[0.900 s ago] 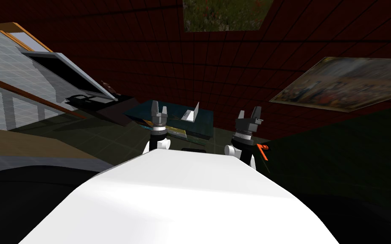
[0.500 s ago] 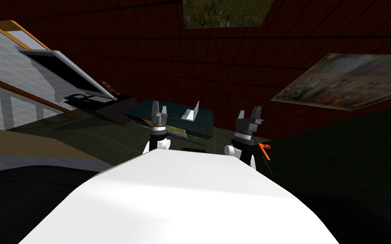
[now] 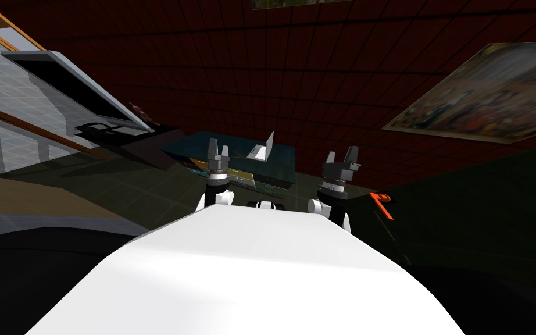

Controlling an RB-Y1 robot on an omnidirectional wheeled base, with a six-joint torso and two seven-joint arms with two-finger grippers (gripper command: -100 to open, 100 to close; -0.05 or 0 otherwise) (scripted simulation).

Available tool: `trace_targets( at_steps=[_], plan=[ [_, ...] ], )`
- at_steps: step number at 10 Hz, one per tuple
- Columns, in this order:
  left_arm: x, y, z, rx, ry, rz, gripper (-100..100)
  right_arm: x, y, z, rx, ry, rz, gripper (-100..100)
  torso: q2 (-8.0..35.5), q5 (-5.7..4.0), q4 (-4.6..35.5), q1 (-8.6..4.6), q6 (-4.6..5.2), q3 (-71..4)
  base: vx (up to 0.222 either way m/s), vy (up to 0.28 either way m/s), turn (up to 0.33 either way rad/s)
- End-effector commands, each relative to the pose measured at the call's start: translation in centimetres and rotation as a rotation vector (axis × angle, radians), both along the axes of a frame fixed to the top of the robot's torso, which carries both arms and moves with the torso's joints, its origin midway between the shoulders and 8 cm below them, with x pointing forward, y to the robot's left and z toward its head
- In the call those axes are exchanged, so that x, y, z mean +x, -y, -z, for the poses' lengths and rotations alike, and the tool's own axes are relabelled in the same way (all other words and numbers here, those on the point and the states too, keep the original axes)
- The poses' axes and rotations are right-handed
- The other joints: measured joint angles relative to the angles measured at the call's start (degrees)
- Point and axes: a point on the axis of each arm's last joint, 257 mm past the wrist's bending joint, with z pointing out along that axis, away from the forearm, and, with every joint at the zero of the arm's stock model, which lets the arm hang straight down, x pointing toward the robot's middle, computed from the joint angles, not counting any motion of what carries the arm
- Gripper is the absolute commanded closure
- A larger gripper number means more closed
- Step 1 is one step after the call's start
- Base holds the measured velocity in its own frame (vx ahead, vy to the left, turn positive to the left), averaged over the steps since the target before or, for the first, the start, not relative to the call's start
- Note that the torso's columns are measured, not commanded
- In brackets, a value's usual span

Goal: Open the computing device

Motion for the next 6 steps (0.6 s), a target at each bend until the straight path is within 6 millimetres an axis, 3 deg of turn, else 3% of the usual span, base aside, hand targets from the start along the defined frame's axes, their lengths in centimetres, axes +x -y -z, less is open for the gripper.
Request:
trace_targets(
  at_steps=[1,3,6],
  plan=[
    [0.7,0.3,0.8,0.048,-0.026,0.01,-100,0.0,0.0,0.0,0.0,0.0,0.0,0,4.23,0.0,4.23,0.0,0.0,-8.46,0.013,-0.014,-0.045],
    [1.6,0.4,1.7,0.09,-0.057,0.01,-100,0.0,0.0,0.0,0.0,-0.001,0.0,0,6.66,-0.01,6.67,-0.04,0.0,-13.55,0.017,-0.026,-0.057],
    [4.0,0.1,4.2,0.158,-0.132,-0.013,-100,0.0,0.0,0.0,0.0,-0.001,0.0,0,6.87,0.0,6.9,-0.01,0.01,-13.85,0.027,-0.036,-0.079]
  ],
)
